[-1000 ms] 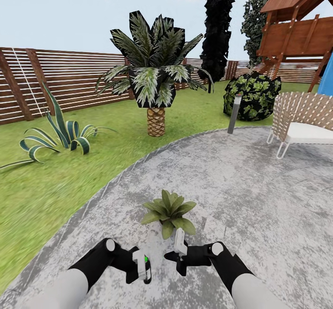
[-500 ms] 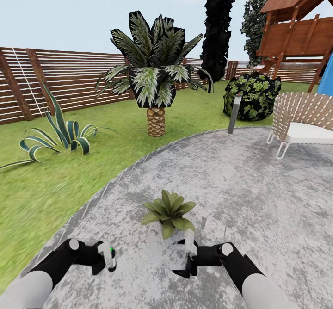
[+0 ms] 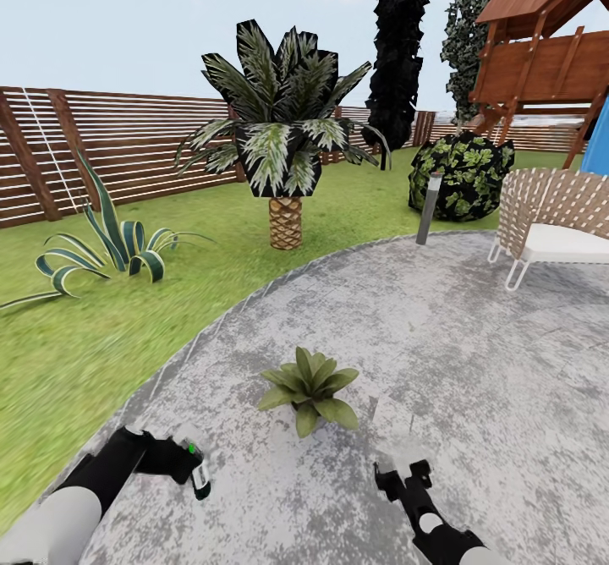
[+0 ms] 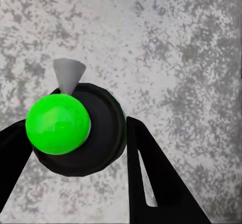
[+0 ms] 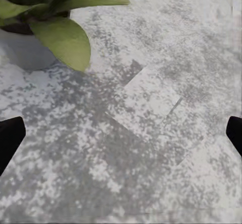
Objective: Pick up the pesticide atomizer in the garden and spray insectifuge to fully cover both potted plants in the garden.
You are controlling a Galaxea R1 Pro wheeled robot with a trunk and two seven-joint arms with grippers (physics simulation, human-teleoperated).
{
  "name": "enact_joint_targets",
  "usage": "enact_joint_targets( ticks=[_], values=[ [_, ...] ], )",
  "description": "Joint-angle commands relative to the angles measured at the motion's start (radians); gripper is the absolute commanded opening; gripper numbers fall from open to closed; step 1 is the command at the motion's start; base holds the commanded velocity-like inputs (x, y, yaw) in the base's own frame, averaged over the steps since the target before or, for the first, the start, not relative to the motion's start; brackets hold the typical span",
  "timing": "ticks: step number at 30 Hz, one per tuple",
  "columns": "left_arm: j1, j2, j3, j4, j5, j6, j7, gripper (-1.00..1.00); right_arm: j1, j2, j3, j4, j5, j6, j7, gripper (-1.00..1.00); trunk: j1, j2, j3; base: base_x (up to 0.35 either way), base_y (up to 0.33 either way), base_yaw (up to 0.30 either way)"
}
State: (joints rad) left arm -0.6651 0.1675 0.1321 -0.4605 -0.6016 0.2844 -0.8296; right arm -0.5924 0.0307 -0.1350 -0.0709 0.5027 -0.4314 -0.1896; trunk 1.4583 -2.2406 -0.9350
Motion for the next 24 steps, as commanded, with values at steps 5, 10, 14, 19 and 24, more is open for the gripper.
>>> enact_joint_targets(
  ticks=[5, 10, 14, 19, 24],
  values=[
    [-0.097, 0.009, -0.002, -0.002, -0.001, 0.248, -0.012, -1.00, 0.022, -0.052, -0.005, 0.007, -0.251, -0.003, -0.020, 1.00, 0.000, 0.000, -0.001, 0.000, 0.000, 0.000],
    [-0.189, -0.003, -0.031, -0.001, -0.002, 0.455, -0.013, -1.00, 0.031, -0.118, -0.003, 0.003, -0.293, -0.003, -0.017, 1.00, 0.000, 0.000, -0.001, 0.000, 0.000, 0.000],
    [-0.216, -0.007, -0.053, -0.001, 0.000, 0.531, -0.037, -1.00, 0.036, -0.130, -0.002, 0.007, -0.294, -0.003, -0.016, 1.00, 0.000, 0.000, -0.001, 0.000, 0.000, 0.000],
    [-0.235, 0.010, -0.363, -0.002, -0.005, 0.580, -0.277, -1.00, 0.087, -0.136, -0.004, 0.015, -0.301, -0.005, -0.018, 1.00, 0.000, 0.000, -0.001, 0.000, 0.000, 0.000],
    [-0.234, 0.009, -0.435, -0.002, -0.022, 0.627, -0.341, -1.00, 0.131, -0.131, -0.005, 0.015, -0.303, -0.006, -0.020, 1.00, 0.000, 0.000, -0.001, 0.039, 0.000, 0.000]
  ],
)
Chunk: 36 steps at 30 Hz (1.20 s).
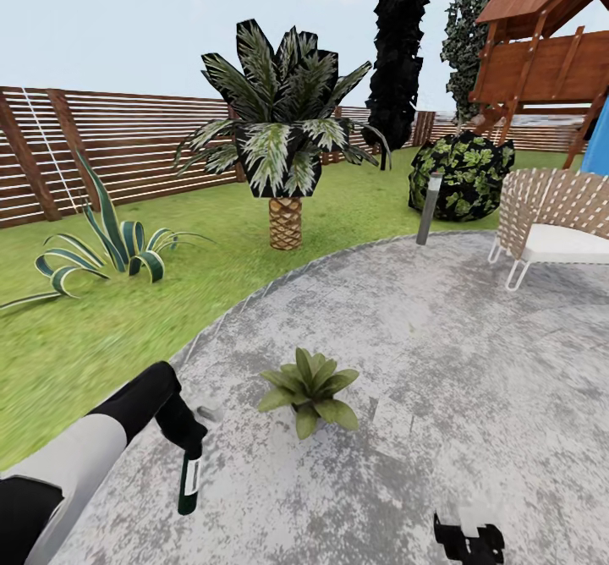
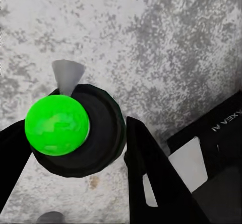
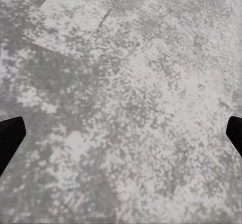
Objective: Pick up the pesticide atomizer in the garden and spray insectifuge to fully cover both potted plants in the garden.
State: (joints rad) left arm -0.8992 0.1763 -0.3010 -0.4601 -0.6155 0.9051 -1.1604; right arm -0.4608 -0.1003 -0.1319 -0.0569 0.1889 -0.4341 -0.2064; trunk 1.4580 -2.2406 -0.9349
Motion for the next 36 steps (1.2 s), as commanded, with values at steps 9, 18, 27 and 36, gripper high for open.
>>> enact_joint_targets(
  ticks=[9, 18, 27, 36],
  values=[
    [0.012, 0.000, -0.006, -0.002, -0.012, 0.025, -0.012, -1.00, 0.002, 0.004, -0.009, 0.000, 0.010, -0.003, -0.005, 1.00, 0.000, 0.000, -0.001, 0.315, 0.000, -0.007],
    [0.017, 0.002, -0.012, 0.001, -0.013, 0.019, -0.013, -1.00, 0.002, 0.004, -0.009, 0.000, 0.010, -0.003, -0.005, 1.00, 0.000, 0.000, -0.001, 0.272, 0.000, -0.250],
    [0.030, 0.008, -0.014, 0.016, -0.068, 0.013, -0.017, -1.00, 0.002, 0.003, -0.009, 0.001, 0.010, -0.003, -0.005, 1.00, 0.000, 0.000, -0.001, 0.009, 0.000, -0.070],
    [0.060, 0.002, -0.011, 0.017, -0.072, 0.011, -0.018, -1.00, 0.003, 0.000, -0.009, 0.002, 0.012, -0.003, -0.005, 1.00, 0.000, 0.000, -0.001, 0.000, 0.000, 0.000]
  ],
)
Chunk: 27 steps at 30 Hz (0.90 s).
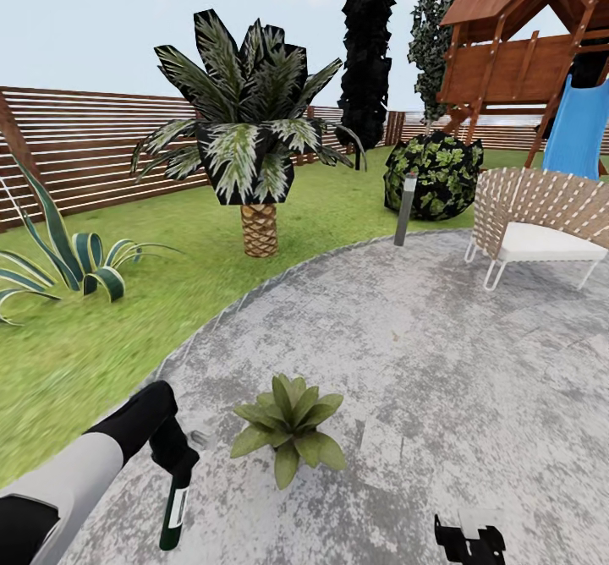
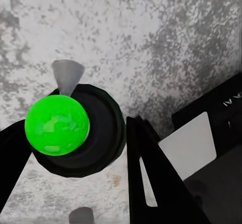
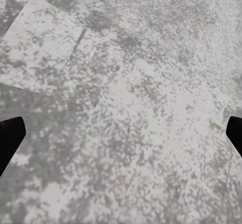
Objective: Pick up the pesticide atomizer in the garden and spray insectifuge to fully cover both potted plants in the garden.
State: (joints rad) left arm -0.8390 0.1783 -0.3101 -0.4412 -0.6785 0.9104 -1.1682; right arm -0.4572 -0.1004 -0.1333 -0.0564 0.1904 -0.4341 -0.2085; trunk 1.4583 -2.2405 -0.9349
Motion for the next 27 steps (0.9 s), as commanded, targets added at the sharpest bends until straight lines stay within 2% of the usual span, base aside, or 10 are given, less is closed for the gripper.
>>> enact_joint_targets(
  ticks=[1, 12, 13, 16, 22, 23, 27],
  values=[
    [0.005, 0.000, -0.001, -0.002, -0.009, 0.006, -0.010, -1.00, 0.000, 0.000, -0.008, 0.001, 0.011, -0.003, -0.003, 1.00, 0.000, 0.000, -0.001, 0.000, 0.000, 0.000],
    [0.054, 0.006, -0.005, -0.004, -0.013, -0.004, -0.005, -1.00, -0.001, 0.003, -0.008, 0.001, 0.009, -0.003, -0.003, 1.00, 0.000, 0.000, -0.001, 0.135, 0.000, 0.000],
    [0.056, 0.006, -0.005, -0.004, -0.017, -0.008, -0.005, -1.00, -0.001, 0.004, -0.007, 0.001, 0.009, -0.003, -0.003, 1.00, 0.000, 0.000, -0.001, 0.009, 0.000, 0.000],
    [0.055, 0.006, -0.018, -0.016, -0.059, -0.010, -0.010, -1.00, 0.000, 0.005, -0.006, 0.001, 0.009, -0.003, -0.003, 1.00, 0.000, 0.000, -0.001, 0.002, 0.000, 0.000],
    [0.056, 0.015, -0.023, -0.005, -0.069, -0.015, -0.037, -1.00, -0.001, 0.005, -0.006, 0.001, 0.009, -0.003, -0.003, 1.00, 0.000, 0.000, -0.001, 0.000, 0.000, 0.000],
    [0.059, 0.021, -0.025, -0.003, -0.068, -0.022, -0.039, -1.00, -0.001, 0.005, -0.006, 0.001, 0.009, -0.003, -0.003, 1.00, 0.000, 0.000, -0.001, 0.000, 0.000, 0.000],
    [0.103, 0.043, -0.023, -0.002, -0.064, -0.127, -0.042, -1.00, -0.001, 0.004, -0.007, 0.000, 0.009, -0.004, -0.003, 1.00, 0.000, 0.000, -0.001, 0.000, 0.000, 0.000]
  ],
)
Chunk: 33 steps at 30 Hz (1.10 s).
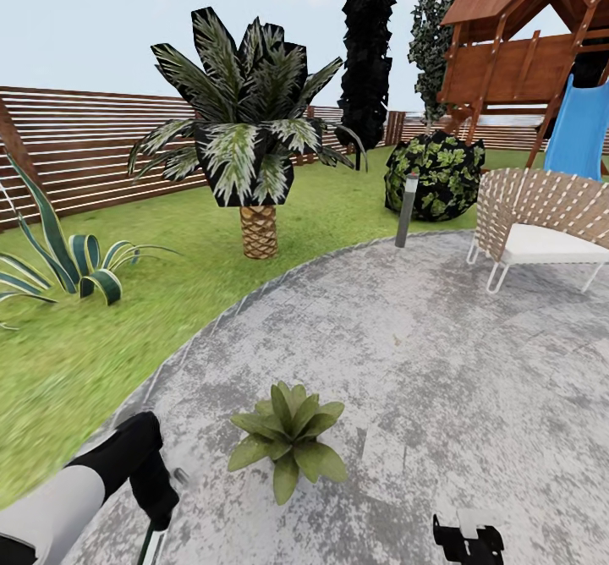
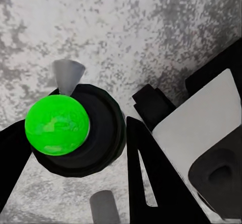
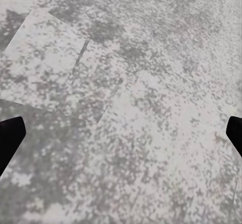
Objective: Pick up the pesticide atomizer in the garden and spray insectifuge to fully cover both potted plants in the garden.
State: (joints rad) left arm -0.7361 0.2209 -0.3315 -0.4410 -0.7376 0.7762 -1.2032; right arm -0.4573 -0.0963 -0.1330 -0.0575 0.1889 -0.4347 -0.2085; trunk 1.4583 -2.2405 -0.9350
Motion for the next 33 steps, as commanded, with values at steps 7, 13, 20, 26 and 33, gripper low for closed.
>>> enact_joint_targets(
  ticks=[7, 13, 20, 26, 33],
  values=[
    [0.013, -0.003, 0.006, -0.013, -0.009, -0.020, -0.006, -1.00, 0.000, 0.000, -0.008, 0.001, 0.011, -0.005, -0.003, 1.00, 0.000, 0.000, -0.001, 0.000, 0.000, -0.001],
    [0.008, -0.009, -0.001, -0.013, -0.010, -0.020, -0.007, -1.00, -0.001, 0.000, -0.008, 0.001, 0.011, -0.004, -0.003, 1.00, 0.000, 0.000, -0.001, 0.016, 0.000, -0.219],
    [0.014, -0.009, -0.003, -0.006, -0.011, -0.021, -0.005, -1.00, -0.001, 0.000, -0.008, 0.001, 0.011, -0.005, -0.005, 1.00, 0.000, 0.000, -0.001, 0.172, 0.000, -0.145],
    [0.022, -0.006, 0.000, -0.002, -0.009, -0.023, 0.003, -1.00, -0.001, 0.000, -0.008, 0.001, 0.011, -0.005, -0.005, 1.00, 0.000, 0.000, -0.001, 0.012, 0.000, -0.004],
    [0.049, 0.003, -0.001, -0.001, -0.016, -0.030, 0.004, -1.00, 0.000, 0.000, -0.008, 0.001, 0.011, -0.005, -0.005, 1.00, 0.000, 0.000, -0.001, 0.000, 0.000, 0.000]
  ],
)
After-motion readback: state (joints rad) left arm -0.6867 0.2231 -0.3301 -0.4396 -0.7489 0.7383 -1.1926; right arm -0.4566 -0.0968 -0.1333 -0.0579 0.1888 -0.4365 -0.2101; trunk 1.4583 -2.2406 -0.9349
